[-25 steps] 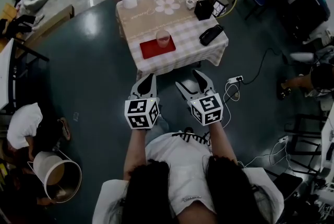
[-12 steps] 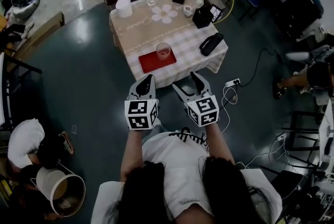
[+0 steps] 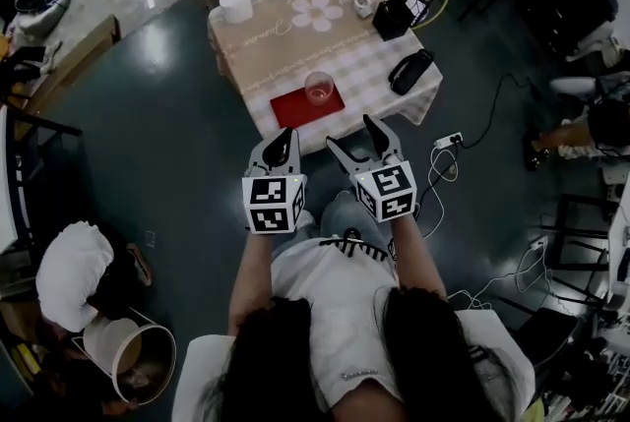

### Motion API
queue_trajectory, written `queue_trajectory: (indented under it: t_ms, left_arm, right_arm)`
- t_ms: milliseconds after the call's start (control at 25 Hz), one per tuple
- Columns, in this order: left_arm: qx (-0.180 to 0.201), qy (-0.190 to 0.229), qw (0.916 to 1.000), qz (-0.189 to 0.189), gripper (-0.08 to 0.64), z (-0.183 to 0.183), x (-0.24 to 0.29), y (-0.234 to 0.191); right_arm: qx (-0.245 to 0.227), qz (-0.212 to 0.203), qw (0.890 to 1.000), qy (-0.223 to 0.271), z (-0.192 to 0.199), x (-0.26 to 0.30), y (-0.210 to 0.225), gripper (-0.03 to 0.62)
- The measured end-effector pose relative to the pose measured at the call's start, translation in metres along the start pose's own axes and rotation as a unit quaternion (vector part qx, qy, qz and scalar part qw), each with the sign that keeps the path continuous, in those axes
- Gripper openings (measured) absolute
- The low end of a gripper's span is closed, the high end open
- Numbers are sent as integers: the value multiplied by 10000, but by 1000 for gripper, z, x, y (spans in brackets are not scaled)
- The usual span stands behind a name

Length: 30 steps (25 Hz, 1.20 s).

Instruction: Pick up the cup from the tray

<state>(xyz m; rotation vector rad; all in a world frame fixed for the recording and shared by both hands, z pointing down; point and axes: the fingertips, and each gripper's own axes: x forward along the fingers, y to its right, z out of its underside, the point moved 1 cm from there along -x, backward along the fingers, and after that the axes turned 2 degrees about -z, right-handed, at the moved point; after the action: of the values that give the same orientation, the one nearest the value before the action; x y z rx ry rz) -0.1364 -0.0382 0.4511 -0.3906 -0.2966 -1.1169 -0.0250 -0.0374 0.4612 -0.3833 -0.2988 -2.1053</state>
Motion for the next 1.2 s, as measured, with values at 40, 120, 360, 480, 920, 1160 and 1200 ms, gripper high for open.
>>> queue_trajectory:
  t_ms: [40,120,360,480,920,1160,1200]
  left_arm:
    - [-5,15,10000,-22,8,0,1,-2]
    - [-29,34,10000,-74,8,-1,4,-8]
    - [-76,-9,9997,-219,7,-1,21,-25]
    - [-67,-95,9994,-312,7,0,33,-32]
    - [-151,-443,9974,-546,6,6,81,-53]
    - [-39,-648,9954,-704,7,10,100,-65]
    - [-95,-667,9952,-705,8,11,104,-65]
  right_arm:
    - [-1,16,10000,71,-2,2,1,348]
    - [-55,38,9997,217,-5,7,2,373]
    - [-64,-71,9999,108,-1,34,11,391]
    - [-67,-144,9999,-3,2,48,19,396]
    - [-408,-380,9982,-242,11,114,38,420]
    - [-390,-604,9952,-659,34,149,46,428]
    - [-379,-641,9947,-713,38,153,47,431]
